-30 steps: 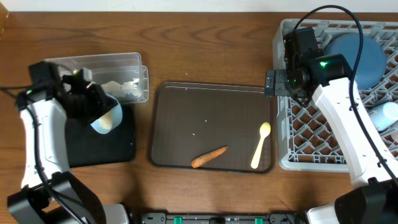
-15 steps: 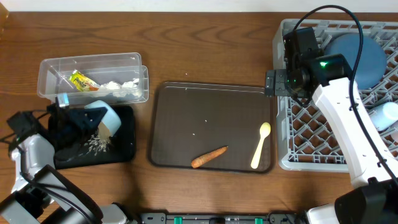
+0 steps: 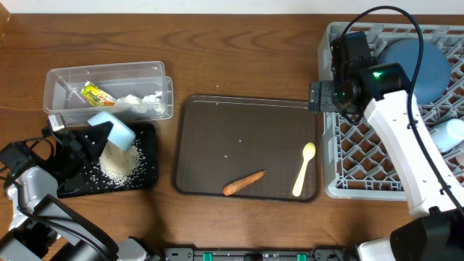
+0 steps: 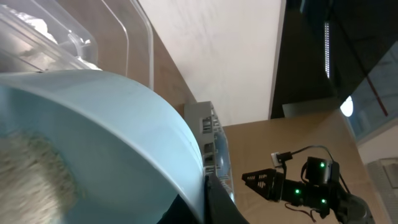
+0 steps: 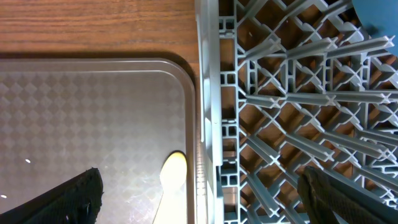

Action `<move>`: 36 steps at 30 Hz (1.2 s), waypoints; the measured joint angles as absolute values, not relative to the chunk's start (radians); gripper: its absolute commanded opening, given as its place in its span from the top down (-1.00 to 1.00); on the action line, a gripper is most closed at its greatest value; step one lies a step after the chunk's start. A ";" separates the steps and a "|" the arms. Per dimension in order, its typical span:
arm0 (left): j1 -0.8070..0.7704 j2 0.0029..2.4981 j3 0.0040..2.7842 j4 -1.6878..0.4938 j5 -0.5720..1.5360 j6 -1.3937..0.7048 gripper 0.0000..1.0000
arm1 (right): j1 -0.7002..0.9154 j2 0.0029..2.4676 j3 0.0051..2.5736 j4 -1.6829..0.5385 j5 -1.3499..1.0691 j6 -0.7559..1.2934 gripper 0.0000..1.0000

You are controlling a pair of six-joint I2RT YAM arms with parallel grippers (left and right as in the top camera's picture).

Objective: Sort waste into correct bins and load items into the dishwasher rack
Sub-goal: 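Tilt the white bowl to pour the rice onto the black tray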

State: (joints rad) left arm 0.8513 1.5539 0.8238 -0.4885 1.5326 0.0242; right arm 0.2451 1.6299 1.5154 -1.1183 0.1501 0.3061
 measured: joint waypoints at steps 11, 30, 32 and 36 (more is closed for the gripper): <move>0.851 1.554 0.823 -0.490 1.379 -0.040 0.88 | 0.245 1.630 1.515 -1.118 0.150 0.306 -0.99; 0.855 1.554 0.823 -0.482 1.489 0.004 0.88 | 0.245 1.630 1.515 -1.120 0.150 0.306 -0.99; 0.855 1.554 0.823 -0.482 1.486 0.004 0.88 | 0.245 1.630 1.515 -1.119 0.150 0.306 -0.99; 0.855 1.554 0.823 -0.480 1.435 -0.038 0.88 | 0.245 1.630 1.515 -1.120 0.150 0.306 -0.98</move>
State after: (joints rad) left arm 0.8547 1.5539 0.8230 -0.4805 1.4353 -0.0380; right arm 0.2451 1.6299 1.5154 -1.1198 0.1501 0.3061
